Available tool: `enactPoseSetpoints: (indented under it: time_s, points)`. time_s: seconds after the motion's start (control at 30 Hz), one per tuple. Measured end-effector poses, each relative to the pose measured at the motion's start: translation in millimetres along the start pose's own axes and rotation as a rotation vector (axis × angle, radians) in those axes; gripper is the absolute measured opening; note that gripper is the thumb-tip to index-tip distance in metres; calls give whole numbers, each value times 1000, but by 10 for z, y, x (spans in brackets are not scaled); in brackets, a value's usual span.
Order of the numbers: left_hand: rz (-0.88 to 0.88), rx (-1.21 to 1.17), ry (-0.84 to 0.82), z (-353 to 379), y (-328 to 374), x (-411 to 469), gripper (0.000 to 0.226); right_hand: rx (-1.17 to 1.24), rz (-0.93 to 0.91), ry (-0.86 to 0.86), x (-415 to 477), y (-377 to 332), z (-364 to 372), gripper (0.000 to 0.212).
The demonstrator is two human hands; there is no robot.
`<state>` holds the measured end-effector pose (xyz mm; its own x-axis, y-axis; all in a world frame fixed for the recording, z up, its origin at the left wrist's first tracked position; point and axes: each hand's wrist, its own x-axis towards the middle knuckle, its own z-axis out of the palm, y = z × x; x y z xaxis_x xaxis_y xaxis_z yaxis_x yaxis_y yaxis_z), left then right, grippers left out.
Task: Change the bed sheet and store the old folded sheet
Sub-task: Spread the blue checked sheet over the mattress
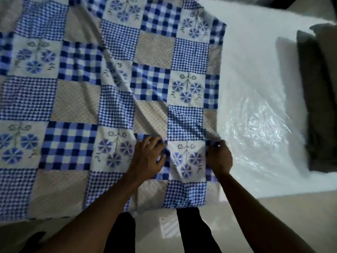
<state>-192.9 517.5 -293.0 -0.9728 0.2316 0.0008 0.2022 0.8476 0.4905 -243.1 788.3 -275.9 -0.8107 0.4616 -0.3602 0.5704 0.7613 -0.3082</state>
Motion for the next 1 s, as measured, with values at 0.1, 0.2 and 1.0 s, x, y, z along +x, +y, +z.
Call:
enactPoseSetpoints:
  time_s: [0.1, 0.2, 1.0]
  points:
    - [-55, -11, -23, 204, 330, 219, 34, 12, -71, -49, 248, 117, -181, 15]
    - [-31, 11, -9, 385, 723, 495, 24, 48, -37, -43, 641, 313, -485, 12]
    - [-36, -44, 271, 9, -243, 3989, 31, 235, -600, -127, 3984, -2842, -464, 36]
